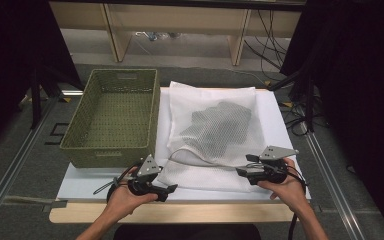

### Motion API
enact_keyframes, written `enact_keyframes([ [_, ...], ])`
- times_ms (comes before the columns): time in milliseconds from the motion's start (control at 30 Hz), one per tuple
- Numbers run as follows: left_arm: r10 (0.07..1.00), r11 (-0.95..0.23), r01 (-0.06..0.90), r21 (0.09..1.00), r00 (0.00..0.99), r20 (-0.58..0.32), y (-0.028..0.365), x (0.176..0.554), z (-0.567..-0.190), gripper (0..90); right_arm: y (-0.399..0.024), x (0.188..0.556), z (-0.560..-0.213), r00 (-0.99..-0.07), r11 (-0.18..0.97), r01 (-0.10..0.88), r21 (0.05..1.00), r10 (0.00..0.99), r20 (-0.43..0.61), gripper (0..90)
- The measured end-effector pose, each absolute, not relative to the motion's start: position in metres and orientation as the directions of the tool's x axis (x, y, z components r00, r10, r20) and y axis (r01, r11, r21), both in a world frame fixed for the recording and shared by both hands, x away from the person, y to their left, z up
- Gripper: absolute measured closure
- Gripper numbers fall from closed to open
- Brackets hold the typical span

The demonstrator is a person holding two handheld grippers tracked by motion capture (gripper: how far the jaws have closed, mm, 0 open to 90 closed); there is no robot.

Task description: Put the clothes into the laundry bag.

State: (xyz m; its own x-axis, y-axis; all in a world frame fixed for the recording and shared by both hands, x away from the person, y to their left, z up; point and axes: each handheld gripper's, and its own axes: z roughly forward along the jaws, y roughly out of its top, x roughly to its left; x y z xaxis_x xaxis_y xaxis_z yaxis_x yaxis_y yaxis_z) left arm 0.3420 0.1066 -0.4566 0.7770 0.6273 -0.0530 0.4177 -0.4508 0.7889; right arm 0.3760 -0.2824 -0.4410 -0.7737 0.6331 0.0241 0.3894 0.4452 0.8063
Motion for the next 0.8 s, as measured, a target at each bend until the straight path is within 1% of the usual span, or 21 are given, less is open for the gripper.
enact_keyframes([
  [33,0.626,-0.445,0.424,0.789,0.777,-0.065,0.106,0.341,-0.457,19.9,-0.282,0.374,-0.441,-0.767,0.443,0.384,0.81,0.641,0.013,35.0],
  [100,0.62,-0.453,0.407,0.793,0.783,-0.047,0.106,0.342,-0.457,19.2,-0.283,0.371,-0.442,-0.768,0.439,0.384,0.812,0.64,0.017,33.8],
  [167,0.617,-0.452,0.407,0.794,0.785,-0.051,0.105,0.341,-0.456,19.2,-0.284,0.369,-0.443,-0.77,0.441,0.376,0.815,0.638,0.01,32.9],
  [200,0.619,-0.438,0.417,0.796,0.782,-0.069,0.104,0.341,-0.457,19.2,-0.286,0.367,-0.444,-0.769,0.439,0.374,0.817,0.639,0.009,32.5],
  [233,0.621,-0.453,0.411,0.791,0.782,-0.051,0.105,0.341,-0.456,19.2,-0.286,0.363,-0.445,-0.759,0.426,0.403,0.81,0.65,0.036,31.9],
  [267,0.61,-0.458,0.403,0.793,0.791,-0.049,0.105,0.341,-0.456,19.2,-0.288,0.363,-0.446,-0.76,0.432,0.384,0.816,0.65,0.013,31.0],
  [300,0.608,-0.465,0.4,0.79,0.793,-0.044,0.105,0.341,-0.456,19.2,-0.288,0.361,-0.448,-0.76,0.423,0.398,0.814,0.649,0.034,30.7],
  [333,0.615,-0.457,0.412,0.788,0.786,-0.054,0.104,0.34,-0.457,19.2,-0.289,0.359,-0.45,-0.763,0.431,0.391,0.813,0.646,0.025,30.6],
  [400,0.613,-0.455,0.41,0.791,0.788,-0.056,0.102,0.339,-0.457,19.2,-0.29,0.354,-0.454,-0.754,0.432,0.412,0.802,0.655,0.035,29.0],
  [500,0.598,-0.467,0.394,0.791,0.8,-0.045,0.101,0.339,-0.458,19.1,-0.29,0.35,-0.458,-0.748,0.444,0.422,0.791,0.663,0.027,26.3],
  [567,0.602,-0.464,0.404,0.788,0.796,-0.054,0.1,0.339,-0.458,19.1,-0.289,0.349,-0.459,-0.747,0.444,0.418,0.792,0.664,0.022,24.3],
  [633,0.592,-0.472,0.395,0.788,0.804,-0.048,0.1,0.338,-0.458,19.1,-0.288,0.345,-0.458,-0.736,0.434,0.434,0.789,0.676,0.032,24.3],
  [767,0.592,-0.476,0.391,0.788,0.805,-0.041,0.1,0.338,-0.457,19.1,-0.287,0.339,-0.459,-0.745,0.446,0.418,0.791,0.667,0.018,24.4],
  [800,0.595,-0.465,0.405,0.787,0.802,-0.061,0.099,0.337,-0.458,19.0,-0.287,0.337,-0.459,-0.748,0.448,0.417,0.791,0.664,0.019,24.4],
])
